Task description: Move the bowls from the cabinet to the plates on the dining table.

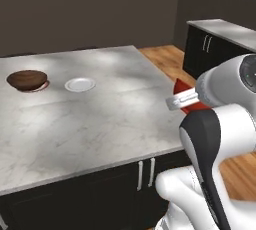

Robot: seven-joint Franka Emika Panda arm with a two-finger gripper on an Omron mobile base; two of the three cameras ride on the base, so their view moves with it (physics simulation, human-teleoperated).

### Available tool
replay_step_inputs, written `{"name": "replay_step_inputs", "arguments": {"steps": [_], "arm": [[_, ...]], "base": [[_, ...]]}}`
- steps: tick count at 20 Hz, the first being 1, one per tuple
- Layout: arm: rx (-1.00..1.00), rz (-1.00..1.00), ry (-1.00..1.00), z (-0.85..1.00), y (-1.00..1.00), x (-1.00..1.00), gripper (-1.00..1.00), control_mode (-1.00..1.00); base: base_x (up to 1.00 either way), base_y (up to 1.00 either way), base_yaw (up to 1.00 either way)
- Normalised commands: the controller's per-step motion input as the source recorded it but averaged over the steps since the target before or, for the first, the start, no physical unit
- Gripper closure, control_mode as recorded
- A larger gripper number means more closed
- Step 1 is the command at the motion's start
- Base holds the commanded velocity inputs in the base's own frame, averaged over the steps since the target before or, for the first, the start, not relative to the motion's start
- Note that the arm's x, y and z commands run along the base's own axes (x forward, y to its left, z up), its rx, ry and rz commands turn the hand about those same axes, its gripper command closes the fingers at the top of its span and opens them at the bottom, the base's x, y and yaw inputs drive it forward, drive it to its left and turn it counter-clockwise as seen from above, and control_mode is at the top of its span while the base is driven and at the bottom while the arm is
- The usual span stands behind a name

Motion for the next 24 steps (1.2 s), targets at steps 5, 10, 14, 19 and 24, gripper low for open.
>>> {"name": "replay_step_inputs", "arguments": {"steps": [5,10,14,19,24], "arm": [[0.00,0.00,0.00,0.00,0.00,0.00,1.00,1.00],[0.00,0.00,0.00,0.00,0.00,0.00,1.00,1.00],[0.00,0.00,0.00,0.00,0.00,0.00,1.00,1.00],[0.00,0.00,0.00,0.00,0.00,0.00,1.00,1.00],[0.00,0.00,0.00,0.00,0.00,0.00,1.00,1.00]], "base": [[1.00,-0.01,0.00],[1.00,0.01,0.20],[1.00,0.06,0.54],[1.00,-0.06,0.41],[0.99,-0.23,-0.01]]}}
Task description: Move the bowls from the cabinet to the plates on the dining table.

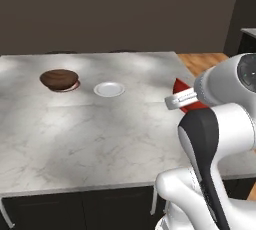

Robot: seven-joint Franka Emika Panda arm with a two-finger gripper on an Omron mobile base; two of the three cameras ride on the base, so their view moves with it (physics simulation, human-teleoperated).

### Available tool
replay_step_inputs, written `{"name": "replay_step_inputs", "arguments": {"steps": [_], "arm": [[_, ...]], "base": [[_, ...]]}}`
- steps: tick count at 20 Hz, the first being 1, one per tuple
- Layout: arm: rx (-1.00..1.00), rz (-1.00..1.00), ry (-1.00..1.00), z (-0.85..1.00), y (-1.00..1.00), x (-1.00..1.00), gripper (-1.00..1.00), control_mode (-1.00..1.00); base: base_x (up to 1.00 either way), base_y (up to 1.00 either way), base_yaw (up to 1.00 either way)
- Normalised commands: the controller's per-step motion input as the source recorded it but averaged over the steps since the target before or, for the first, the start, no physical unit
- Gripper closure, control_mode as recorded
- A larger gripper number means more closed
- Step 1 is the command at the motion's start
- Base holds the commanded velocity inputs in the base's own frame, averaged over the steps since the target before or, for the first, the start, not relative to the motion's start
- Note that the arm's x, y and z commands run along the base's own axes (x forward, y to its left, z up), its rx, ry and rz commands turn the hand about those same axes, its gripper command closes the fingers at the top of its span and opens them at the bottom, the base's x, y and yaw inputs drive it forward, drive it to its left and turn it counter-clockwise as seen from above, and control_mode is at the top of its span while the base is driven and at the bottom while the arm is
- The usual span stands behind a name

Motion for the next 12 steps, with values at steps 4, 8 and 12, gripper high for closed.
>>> {"name": "replay_step_inputs", "arguments": {"steps": [4,8,12], "arm": [[0.00,0.00,0.00,0.00,0.00,0.00,1.00,1.00],[0.00,0.00,0.00,0.00,0.00,0.00,1.00,1.00],[0.00,0.00,0.00,0.00,0.00,0.00,1.00,1.00]], "base": [[1.00,-0.01,-0.33],[1.00,0.00,-0.47],[0.55,0.05,-0.27]]}}
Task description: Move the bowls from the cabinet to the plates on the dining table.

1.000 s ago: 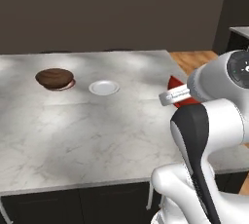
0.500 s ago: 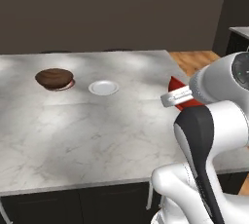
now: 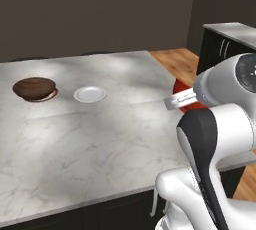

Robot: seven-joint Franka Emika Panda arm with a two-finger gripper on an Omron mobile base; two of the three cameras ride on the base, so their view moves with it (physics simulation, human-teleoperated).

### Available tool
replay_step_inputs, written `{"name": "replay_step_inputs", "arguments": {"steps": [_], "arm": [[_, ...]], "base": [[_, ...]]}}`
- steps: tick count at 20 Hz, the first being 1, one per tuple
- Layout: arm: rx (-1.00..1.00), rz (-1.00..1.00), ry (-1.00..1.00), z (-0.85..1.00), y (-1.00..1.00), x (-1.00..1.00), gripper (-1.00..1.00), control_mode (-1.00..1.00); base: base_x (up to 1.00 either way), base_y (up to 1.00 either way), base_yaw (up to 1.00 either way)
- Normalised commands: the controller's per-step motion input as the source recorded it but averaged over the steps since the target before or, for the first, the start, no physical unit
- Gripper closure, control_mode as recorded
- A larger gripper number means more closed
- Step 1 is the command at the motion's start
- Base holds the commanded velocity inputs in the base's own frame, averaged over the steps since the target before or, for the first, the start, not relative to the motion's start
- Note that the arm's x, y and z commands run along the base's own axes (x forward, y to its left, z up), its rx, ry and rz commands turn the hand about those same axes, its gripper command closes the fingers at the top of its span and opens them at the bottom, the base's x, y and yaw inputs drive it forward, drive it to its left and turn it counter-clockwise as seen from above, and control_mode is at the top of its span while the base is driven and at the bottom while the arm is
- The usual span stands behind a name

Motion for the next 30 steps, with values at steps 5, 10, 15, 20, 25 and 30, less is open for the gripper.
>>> {"name": "replay_step_inputs", "arguments": {"steps": [5,10,15,20,25,30], "arm": [[0.00,0.00,0.00,0.00,0.00,0.00,1.00,1.00],[0.00,0.00,0.00,0.00,0.00,0.00,1.00,1.00],[0.00,0.00,0.00,0.00,0.00,0.00,1.00,1.00],[0.00,0.00,0.00,0.00,0.00,0.00,1.00,1.00],[0.00,-0.01,0.01,0.00,0.23,0.44,1.00,-1.00],[0.00,0.00,0.05,0.00,0.37,0.99,1.00,-1.00]], "base": [[0.00,0.00,0.00],[0.11,0.03,-0.01],[0.12,0.12,-0.02],[0.13,0.08,0.00],[0.00,0.00,0.00],[0.00,0.00,0.00]]}}
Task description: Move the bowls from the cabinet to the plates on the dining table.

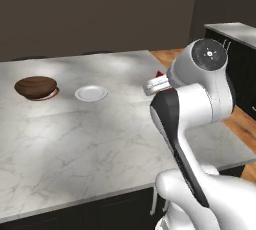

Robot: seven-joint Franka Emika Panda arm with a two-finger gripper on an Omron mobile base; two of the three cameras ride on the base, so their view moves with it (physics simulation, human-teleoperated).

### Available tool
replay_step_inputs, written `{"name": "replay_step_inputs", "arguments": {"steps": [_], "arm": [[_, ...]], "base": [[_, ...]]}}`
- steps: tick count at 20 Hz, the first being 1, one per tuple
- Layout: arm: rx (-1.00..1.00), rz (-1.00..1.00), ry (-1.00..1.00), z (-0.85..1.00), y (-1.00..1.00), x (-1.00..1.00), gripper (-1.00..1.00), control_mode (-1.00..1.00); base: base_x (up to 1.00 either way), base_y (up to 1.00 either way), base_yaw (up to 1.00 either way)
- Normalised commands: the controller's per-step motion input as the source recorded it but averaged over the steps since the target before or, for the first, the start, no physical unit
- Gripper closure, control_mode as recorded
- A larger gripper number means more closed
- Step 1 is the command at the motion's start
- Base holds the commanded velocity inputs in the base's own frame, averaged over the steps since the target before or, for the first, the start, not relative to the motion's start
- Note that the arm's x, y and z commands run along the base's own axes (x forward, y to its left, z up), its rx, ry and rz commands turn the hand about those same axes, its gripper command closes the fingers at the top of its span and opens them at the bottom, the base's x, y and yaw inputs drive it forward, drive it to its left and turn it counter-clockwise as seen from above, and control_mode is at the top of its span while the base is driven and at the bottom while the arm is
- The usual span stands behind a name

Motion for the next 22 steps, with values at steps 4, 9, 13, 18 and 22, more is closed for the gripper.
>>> {"name": "replay_step_inputs", "arguments": {"steps": [4,9,13,18,22], "arm": [[0.00,0.00,0.09,0.00,0.22,1.00,1.00,-1.00],[0.00,0.00,0.06,0.00,0.29,1.00,1.00,-1.00],[-0.03,0.00,0.00,0.00,0.46,1.00,1.00,-1.00],[-0.18,0.02,0.00,-0.06,0.31,0.99,1.00,-1.00],[-0.05,0.06,-0.01,-0.29,0.07,0.96,1.00,-1.00]], "base": [[0.00,0.00,0.00],[0.00,0.00,0.00],[0.00,0.00,0.00],[0.00,0.00,0.00],[0.00,0.00,0.00]]}}
